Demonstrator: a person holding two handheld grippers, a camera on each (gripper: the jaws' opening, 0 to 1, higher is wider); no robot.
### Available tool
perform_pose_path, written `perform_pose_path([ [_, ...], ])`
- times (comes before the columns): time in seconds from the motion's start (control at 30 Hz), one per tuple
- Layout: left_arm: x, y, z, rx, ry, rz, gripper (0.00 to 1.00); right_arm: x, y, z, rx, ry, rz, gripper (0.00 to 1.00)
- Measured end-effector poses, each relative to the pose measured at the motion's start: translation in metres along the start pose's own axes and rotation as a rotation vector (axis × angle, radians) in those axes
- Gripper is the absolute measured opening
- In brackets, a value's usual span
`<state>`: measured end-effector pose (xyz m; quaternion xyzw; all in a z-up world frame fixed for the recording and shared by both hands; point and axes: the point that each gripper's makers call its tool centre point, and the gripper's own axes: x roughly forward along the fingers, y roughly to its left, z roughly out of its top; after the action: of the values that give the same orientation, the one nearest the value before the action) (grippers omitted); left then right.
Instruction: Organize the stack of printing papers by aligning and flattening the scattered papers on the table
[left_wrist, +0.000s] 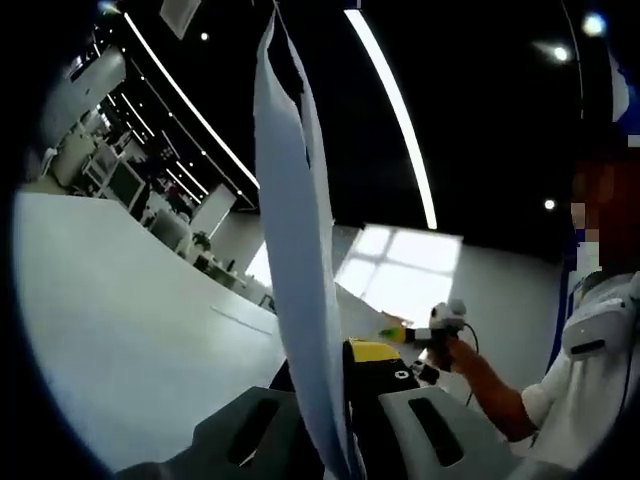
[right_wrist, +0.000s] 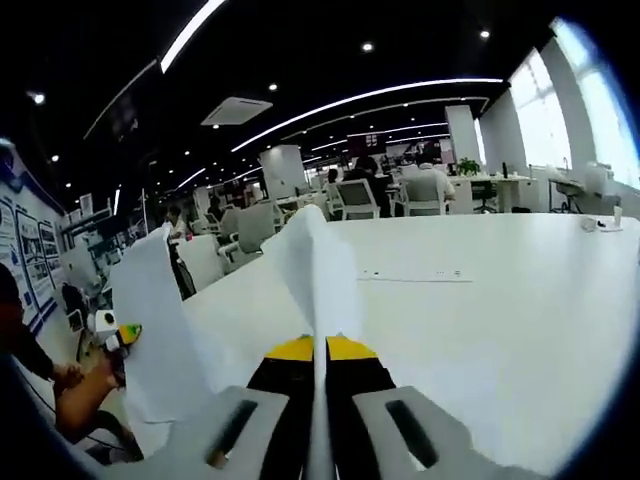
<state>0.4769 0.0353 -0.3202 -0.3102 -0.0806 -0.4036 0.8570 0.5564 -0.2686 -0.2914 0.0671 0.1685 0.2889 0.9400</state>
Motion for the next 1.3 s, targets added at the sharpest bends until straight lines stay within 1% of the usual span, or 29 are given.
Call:
perform_pose_path([
  [0.1, 0.0, 0.001, 0.004, -0.051, -0.026, 0.01, 0.06, -0.002, 0.0, 0.004, 0.01, -0.011, 0.005, 0.0],
  [0.13, 0.0, 0.003, 0.005, -0.057, -0.025, 0.01, 0.06, -0.003, 0.0, 0.006, 0.011, -0.01, 0.01, 0.0],
  [0.17, 0.001, 0.003, 0.005, -0.121, -0.025, 0.01, 0.06, -0.003, 0.001, 0.007, 0.007, -0.012, 0.01, 0.0],
  [0.2, 0.001, 0.006, 0.005, -0.148, -0.019, 0.022, 0.06, -0.003, 0.001, 0.01, -0.001, -0.014, 0.009, 0.0],
  [0.23, 0.002, 0.007, 0.004, -0.126, -0.011, 0.016, 0.06, -0.004, 0.002, 0.012, -0.011, -0.014, 0.012, 0.0],
  [0.33, 0.008, 0.014, -0.007, -0.115, 0.068, 0.053, 0.06, -0.004, 0.002, 0.015, -0.02, -0.019, 0.019, 0.0],
  [0.43, 0.014, 0.018, -0.011, -0.131, 0.09, 0.062, 0.06, -0.006, 0.003, 0.015, -0.017, -0.022, 0.025, 0.0],
  [0.5, 0.017, 0.02, -0.012, -0.134, 0.094, 0.071, 0.06, -0.006, 0.004, 0.014, -0.017, -0.018, 0.031, 0.0],
  [0.57, 0.022, 0.019, -0.012, -0.134, 0.108, 0.074, 0.06, -0.01, 0.005, 0.018, -0.013, -0.03, 0.039, 0.0],
  [0.67, 0.031, 0.016, -0.005, -0.114, 0.123, 0.074, 0.06, -0.014, 0.004, 0.025, -0.014, -0.046, 0.043, 0.0],
  [0.73, 0.037, 0.016, -0.001, -0.07, 0.149, 0.09, 0.06, -0.016, 0.006, 0.03, 0.007, -0.071, 0.063, 0.0],
  [0.77, 0.04, 0.016, 0.002, -0.044, 0.164, 0.098, 0.06, -0.017, 0.007, 0.035, 0.022, -0.098, 0.074, 0.0],
  [0.8, 0.043, 0.013, 0.005, -0.011, 0.187, 0.095, 0.06, -0.017, 0.009, 0.036, 0.033, -0.109, 0.092, 0.0],
  [0.87, 0.05, 0.007, 0.013, -0.016, 0.184, 0.086, 0.06, -0.017, 0.007, 0.034, 0.043, -0.101, 0.106, 0.0],
  [0.9, 0.052, 0.004, 0.015, -0.012, 0.185, 0.078, 0.06, -0.017, 0.006, 0.034, 0.045, -0.113, 0.111, 0.0],
  [0.93, 0.056, 0.0, 0.019, -0.015, 0.191, 0.075, 0.06, -0.017, 0.01, 0.033, 0.078, -0.107, 0.143, 0.0],
  [1.03, 0.063, -0.006, 0.025, -0.017, 0.202, 0.067, 0.06, -0.019, 0.008, 0.033, 0.082, -0.111, 0.151, 0.0],
  [1.07, 0.066, -0.007, 0.026, -0.046, 0.207, 0.067, 0.06, -0.019, 0.009, 0.033, 0.098, -0.108, 0.165, 0.0],
  [1.1, 0.068, -0.008, 0.027, -0.104, 0.201, 0.063, 0.06, -0.02, 0.012, 0.035, 0.135, -0.116, 0.195, 0.0],
  [1.13, 0.07, -0.009, 0.027, -0.106, 0.201, 0.058, 0.06, -0.021, 0.01, 0.035, 0.14, -0.116, 0.197, 0.0],
  [1.2, 0.073, -0.009, 0.023, -0.154, 0.211, 0.059, 0.06, -0.022, 0.009, 0.035, 0.141, -0.116, 0.198, 0.0],
  [1.23, 0.075, -0.008, 0.022, -0.155, 0.215, 0.059, 0.06, -0.023, 0.009, 0.036, 0.14, -0.114, 0.198, 0.0],
  [1.3, 0.077, -0.005, 0.018, -0.182, 0.22, 0.066, 0.06, -0.025, 0.01, 0.037, 0.146, -0.111, 0.207, 0.0],
])
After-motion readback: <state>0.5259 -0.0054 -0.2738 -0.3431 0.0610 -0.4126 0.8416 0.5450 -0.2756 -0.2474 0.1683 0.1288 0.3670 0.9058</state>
